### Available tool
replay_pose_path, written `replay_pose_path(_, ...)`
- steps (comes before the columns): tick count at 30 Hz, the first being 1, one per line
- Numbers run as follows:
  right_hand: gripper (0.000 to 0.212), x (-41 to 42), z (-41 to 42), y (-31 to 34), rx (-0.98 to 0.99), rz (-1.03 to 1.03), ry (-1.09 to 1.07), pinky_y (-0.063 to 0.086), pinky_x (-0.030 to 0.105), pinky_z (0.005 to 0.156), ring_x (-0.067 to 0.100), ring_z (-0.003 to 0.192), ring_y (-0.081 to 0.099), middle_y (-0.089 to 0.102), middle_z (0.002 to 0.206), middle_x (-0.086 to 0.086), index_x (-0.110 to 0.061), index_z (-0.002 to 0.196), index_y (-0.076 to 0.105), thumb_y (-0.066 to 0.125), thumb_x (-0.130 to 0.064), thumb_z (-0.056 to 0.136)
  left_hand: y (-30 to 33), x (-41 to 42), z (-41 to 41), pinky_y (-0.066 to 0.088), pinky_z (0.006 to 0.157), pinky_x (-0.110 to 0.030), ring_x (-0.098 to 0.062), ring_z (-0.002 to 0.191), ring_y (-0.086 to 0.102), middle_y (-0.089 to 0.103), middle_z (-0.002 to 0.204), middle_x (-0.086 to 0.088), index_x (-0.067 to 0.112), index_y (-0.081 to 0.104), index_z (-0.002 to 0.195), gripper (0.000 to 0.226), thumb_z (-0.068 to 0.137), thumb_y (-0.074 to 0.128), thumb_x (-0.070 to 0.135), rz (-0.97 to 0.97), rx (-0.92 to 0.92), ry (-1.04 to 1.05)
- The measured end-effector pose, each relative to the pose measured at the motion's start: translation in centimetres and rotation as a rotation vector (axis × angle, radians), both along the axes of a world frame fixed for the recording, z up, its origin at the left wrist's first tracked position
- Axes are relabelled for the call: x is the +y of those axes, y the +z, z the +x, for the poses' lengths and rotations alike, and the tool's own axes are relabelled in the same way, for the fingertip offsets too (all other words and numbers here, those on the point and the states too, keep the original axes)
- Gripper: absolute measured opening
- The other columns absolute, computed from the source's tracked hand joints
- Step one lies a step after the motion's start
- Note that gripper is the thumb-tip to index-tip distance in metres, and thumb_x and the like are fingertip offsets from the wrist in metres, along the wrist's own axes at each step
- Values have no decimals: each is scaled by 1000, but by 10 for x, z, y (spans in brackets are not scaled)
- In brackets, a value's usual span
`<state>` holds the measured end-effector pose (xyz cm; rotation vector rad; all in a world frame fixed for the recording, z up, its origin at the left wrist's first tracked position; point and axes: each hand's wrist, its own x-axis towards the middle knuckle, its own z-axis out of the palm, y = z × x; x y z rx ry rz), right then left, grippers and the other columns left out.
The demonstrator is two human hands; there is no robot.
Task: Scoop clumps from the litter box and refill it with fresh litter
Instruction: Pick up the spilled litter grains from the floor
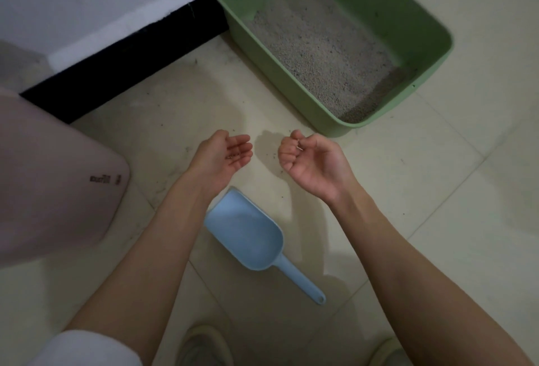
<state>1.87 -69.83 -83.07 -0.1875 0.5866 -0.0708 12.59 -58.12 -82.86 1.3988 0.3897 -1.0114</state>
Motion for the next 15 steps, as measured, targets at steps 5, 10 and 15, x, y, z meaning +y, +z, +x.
replay_pose_path(5, 15, 2, 7, 17, 130, -155, 81, 35, 19, 44, 17, 46, 41, 37, 58, 5, -8, 50, 48, 55, -3, 37, 18, 7, -5, 45, 57, -20, -16, 64, 52, 54, 70, -8, 5, 57, 80, 35, 98, 29, 16, -16, -63, -25)
replay_pose_path(10, 19, 17, 22, 38, 413, -526, 313, 37, 17, 47, 13, 54, 41, 41, 65, 6, -7, 67, 47, 40, 0, 83, 37, 23, 1, 29, 42, -19, -12, 48, 37, 44, 56, 0, 13, 51, 68, 30, 93, 36, 14, 150, -320, -122)
replay_pose_path(15, 28, 50, 60, 96, 358, -683, 394, 38, 18, 51, 13, 55, 43, 45, 64, 6, -5, 69, 51, 38, -3, 95, 97, 44, 17, 17, 33, -12, -7, 35, 22, 30, 35, 12, 21, 37, 53, 38, 91, 39, 20, 180, -494, -173)
